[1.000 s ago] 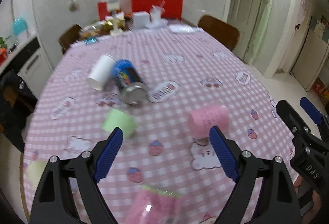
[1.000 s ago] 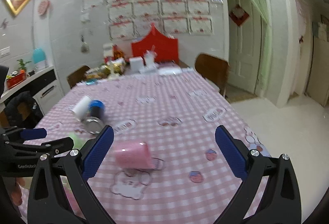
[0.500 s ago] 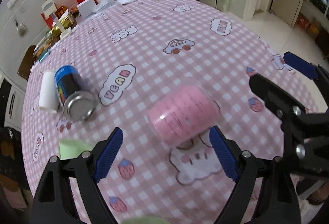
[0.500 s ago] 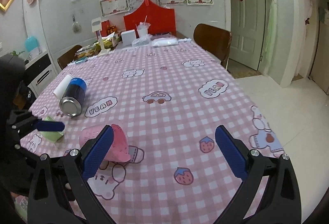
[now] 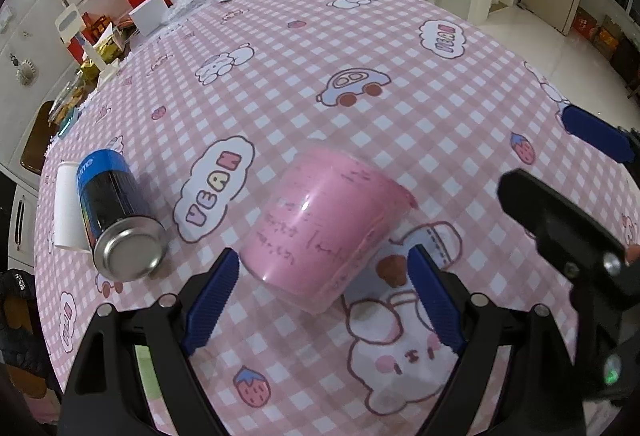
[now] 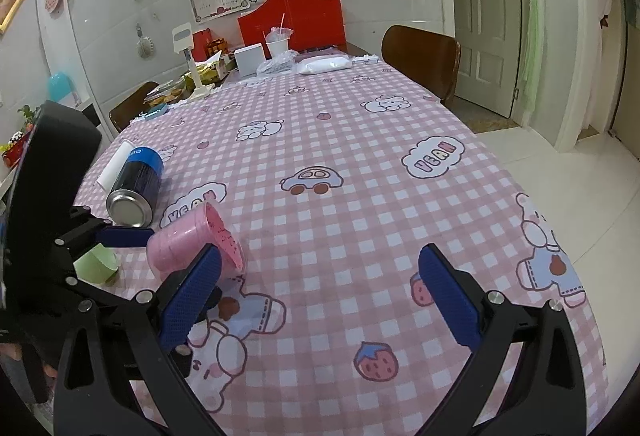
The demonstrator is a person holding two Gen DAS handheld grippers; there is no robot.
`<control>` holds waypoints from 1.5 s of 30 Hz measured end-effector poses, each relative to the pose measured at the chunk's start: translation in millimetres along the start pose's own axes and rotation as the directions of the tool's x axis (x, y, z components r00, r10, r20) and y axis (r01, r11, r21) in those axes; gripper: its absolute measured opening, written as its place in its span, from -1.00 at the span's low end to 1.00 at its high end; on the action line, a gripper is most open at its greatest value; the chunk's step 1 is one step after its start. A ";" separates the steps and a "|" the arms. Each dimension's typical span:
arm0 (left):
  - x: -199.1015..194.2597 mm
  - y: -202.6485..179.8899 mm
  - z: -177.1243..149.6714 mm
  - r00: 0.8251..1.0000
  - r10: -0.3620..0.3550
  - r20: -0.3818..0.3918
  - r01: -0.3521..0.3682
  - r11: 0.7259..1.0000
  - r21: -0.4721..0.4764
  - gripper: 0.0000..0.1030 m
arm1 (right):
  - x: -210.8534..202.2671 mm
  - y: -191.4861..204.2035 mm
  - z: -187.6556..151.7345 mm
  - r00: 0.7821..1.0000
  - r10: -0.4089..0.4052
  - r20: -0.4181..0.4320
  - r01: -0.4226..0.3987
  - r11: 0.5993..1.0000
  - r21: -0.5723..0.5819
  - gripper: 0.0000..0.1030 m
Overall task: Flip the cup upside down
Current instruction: 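Grasp the pink cup's rim with the right gripper and lift it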
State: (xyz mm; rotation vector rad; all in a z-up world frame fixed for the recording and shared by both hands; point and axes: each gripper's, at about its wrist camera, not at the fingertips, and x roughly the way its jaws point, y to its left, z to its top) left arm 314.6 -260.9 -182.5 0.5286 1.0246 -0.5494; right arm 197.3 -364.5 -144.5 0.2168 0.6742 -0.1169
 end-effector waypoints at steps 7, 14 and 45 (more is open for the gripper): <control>4.8 7.3 6.3 1.000 -0.004 -0.002 0.004 0.999 -0.038 0.39 | 3.5 -0.3 4.8 1.000 -0.005 0.002 0.005 1.000 0.017 0.85; -2.9 27.0 -7.7 0.998 -0.034 -0.059 0.023 0.985 -0.173 0.36 | 5.5 8.9 6.8 1.000 0.015 -0.011 -0.015 1.000 0.001 0.85; -74.9 128.1 -106.5 0.991 -0.062 0.122 0.117 0.840 -0.529 0.31 | 13.4 101.3 3.5 0.953 0.272 -0.137 -0.255 0.958 0.130 0.85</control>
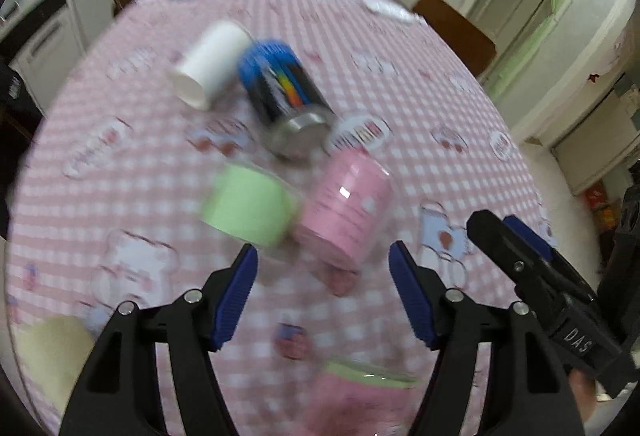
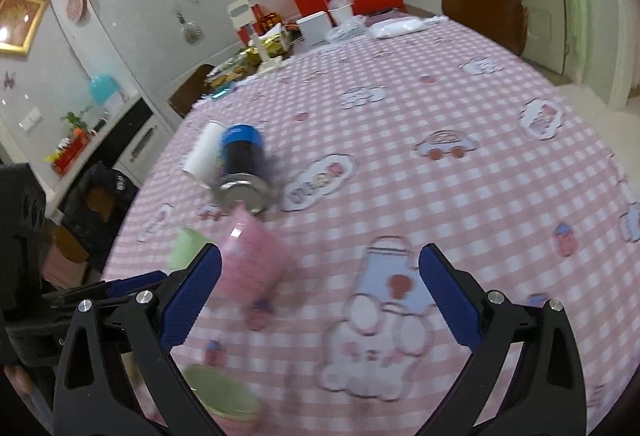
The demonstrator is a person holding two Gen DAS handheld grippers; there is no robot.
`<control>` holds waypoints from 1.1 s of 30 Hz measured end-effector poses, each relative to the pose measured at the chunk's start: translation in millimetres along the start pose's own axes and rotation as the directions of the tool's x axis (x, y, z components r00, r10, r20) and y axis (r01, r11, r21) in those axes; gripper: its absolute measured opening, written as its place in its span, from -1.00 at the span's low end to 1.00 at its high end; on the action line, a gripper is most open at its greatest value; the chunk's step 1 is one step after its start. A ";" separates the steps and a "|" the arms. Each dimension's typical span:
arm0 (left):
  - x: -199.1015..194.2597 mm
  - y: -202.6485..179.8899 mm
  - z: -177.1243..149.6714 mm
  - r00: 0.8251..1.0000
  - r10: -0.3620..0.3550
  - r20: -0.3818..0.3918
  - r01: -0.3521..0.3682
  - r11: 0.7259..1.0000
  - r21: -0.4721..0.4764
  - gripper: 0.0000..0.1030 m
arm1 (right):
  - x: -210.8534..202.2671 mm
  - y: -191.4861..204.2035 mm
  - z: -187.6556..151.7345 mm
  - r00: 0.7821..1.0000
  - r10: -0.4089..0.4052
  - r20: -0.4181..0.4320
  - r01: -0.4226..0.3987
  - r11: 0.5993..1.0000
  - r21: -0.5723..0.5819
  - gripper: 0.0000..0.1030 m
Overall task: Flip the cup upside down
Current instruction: 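Grasp the pink cup's rim with the right gripper and lift it, then rotate the held pink cup upright and set it on the tablecloth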
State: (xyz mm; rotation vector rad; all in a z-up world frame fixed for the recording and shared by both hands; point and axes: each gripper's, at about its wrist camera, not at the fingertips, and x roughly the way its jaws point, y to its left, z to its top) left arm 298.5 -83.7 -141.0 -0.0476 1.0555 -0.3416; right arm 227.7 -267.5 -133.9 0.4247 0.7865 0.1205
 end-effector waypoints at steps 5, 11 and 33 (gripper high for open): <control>-13.3 22.7 8.7 0.985 0.151 0.083 -0.153 0.988 0.017 0.31 | 24.3 15.4 2.1 0.994 0.079 -0.071 -0.072 0.993 0.095 0.85; -16.8 56.9 13.5 0.967 0.229 0.108 -0.228 0.973 -0.022 0.31 | 56.0 16.4 6.1 0.978 0.148 -0.145 -0.108 0.962 0.249 0.85; 2.4 76.1 25.5 0.969 0.231 0.084 -0.228 0.973 -0.045 0.31 | 92.0 5.5 21.3 0.969 0.115 -0.219 -0.055 0.964 0.261 0.30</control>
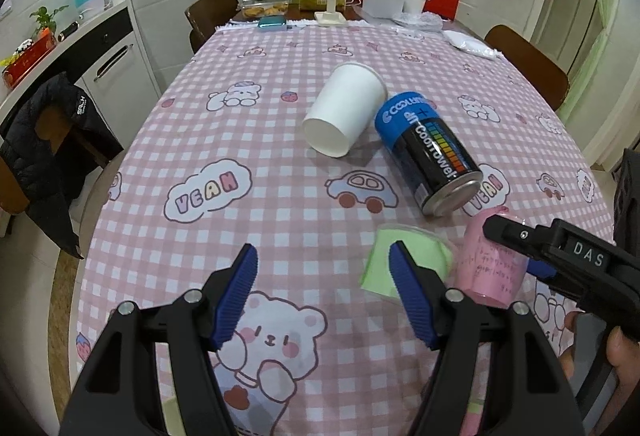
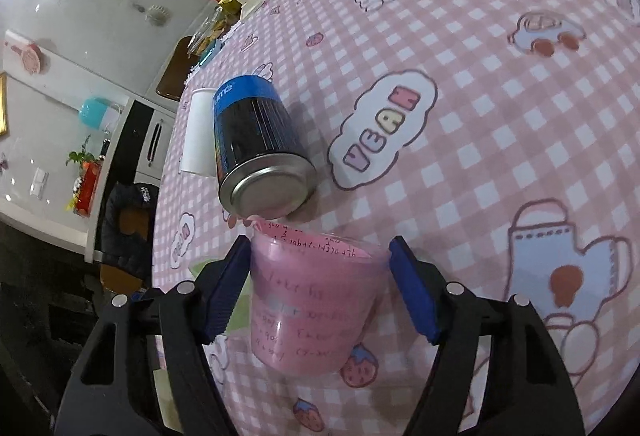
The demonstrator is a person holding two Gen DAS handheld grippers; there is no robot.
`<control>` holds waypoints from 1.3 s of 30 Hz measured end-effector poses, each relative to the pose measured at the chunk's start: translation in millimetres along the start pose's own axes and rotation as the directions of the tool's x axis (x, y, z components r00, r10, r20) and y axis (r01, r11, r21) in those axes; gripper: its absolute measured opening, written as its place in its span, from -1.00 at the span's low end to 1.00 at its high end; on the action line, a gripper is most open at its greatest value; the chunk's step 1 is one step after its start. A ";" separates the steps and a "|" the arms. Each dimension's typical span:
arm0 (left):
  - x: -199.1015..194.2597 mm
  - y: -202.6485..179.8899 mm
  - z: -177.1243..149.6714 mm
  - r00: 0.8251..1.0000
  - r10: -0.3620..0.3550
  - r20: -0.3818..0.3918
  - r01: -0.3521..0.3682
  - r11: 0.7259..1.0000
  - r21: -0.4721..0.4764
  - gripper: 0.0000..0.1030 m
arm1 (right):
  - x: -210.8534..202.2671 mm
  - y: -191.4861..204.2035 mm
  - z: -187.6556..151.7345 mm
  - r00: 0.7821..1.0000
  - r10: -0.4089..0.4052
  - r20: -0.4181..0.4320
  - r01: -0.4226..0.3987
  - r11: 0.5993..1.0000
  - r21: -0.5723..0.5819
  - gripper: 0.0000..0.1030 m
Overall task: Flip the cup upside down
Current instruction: 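Rotate the held pink cup upright and set it on the tablecloth, then open the right gripper and withdraw it from the pink cup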
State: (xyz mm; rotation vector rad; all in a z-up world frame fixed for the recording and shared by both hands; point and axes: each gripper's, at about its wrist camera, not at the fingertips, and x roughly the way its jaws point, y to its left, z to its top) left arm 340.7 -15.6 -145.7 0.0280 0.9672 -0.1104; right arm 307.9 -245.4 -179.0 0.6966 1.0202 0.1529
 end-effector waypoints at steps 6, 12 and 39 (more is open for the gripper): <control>-8.0 -9.5 -4.3 1.000 -0.022 0.008 0.022 1.000 0.006 0.31 | -23.5 10.2 -6.9 0.995 -0.064 0.071 0.075 0.985 -0.158 0.30; -16.9 -16.6 -11.7 0.999 -0.038 0.013 0.038 0.999 -0.002 0.31 | -46.1 17.6 -21.4 0.962 -0.198 0.188 0.251 0.913 -0.323 0.30; -70.2 -20.7 -63.6 0.995 -0.055 0.084 0.053 0.998 0.021 0.31 | -73.6 37.0 -95.9 0.922 -0.206 0.327 0.350 0.803 -0.482 0.45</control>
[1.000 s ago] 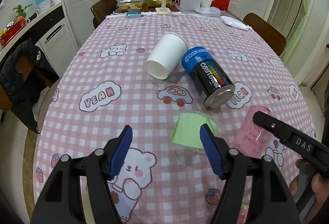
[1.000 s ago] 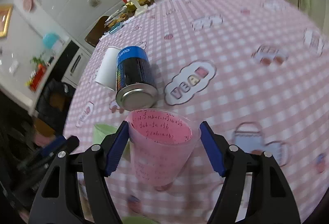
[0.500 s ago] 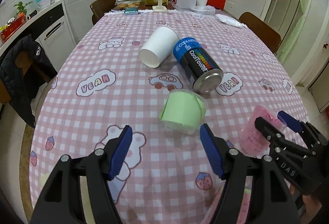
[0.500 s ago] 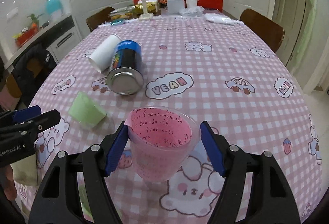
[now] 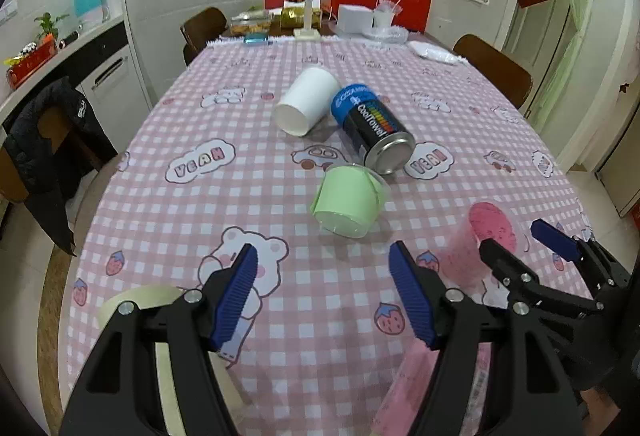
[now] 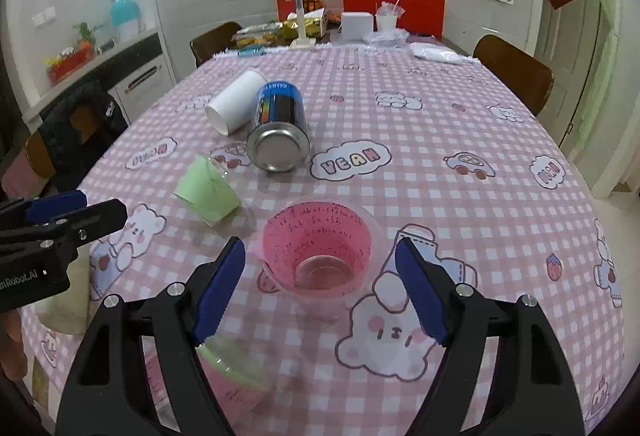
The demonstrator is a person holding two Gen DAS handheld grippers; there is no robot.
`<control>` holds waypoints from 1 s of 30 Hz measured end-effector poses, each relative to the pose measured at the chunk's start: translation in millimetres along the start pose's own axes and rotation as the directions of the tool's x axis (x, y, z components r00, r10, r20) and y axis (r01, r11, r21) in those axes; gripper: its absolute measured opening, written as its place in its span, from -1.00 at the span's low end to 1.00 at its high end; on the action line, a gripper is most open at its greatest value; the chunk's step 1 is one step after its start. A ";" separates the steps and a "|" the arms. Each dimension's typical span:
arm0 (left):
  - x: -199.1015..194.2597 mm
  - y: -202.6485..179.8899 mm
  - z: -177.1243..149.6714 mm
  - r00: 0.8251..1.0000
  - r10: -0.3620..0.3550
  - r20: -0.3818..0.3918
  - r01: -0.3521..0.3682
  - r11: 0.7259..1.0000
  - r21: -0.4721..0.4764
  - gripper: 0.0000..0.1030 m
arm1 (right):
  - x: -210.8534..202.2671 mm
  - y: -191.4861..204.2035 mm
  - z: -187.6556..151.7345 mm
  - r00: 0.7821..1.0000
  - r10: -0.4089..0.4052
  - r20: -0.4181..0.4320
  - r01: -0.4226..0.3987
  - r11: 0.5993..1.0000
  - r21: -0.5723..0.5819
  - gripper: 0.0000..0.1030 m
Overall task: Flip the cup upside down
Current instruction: 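Open the right gripper and withdraw it from the pink cup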
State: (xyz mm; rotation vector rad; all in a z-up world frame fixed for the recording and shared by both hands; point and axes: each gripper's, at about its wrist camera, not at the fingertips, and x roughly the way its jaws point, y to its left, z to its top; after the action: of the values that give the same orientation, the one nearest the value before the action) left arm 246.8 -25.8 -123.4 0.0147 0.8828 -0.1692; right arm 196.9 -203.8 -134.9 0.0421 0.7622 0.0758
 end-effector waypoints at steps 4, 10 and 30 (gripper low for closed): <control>-22.5 -2.4 -5.7 0.999 0.006 0.048 -0.007 1.000 0.013 0.31 | -25.6 2.5 -0.2 0.998 -0.004 0.055 0.003 1.000 0.011 0.61; -69.5 -5.1 -15.3 0.986 0.047 0.157 -0.051 0.998 0.025 0.31 | -77.0 12.8 -3.9 0.981 -0.046 0.186 0.050 0.999 -0.018 0.67; -201.4 -8.0 -71.6 0.872 0.072 0.484 -0.092 0.996 0.019 0.47 | -193.4 50.2 -31.8 0.889 0.010 0.457 0.040 0.994 -0.100 0.85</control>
State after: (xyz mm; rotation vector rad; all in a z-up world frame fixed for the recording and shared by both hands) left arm 65.3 0.7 -13.5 0.0468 0.3748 -0.1039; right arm 32.8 -169.6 -21.5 -0.0474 0.2833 0.0881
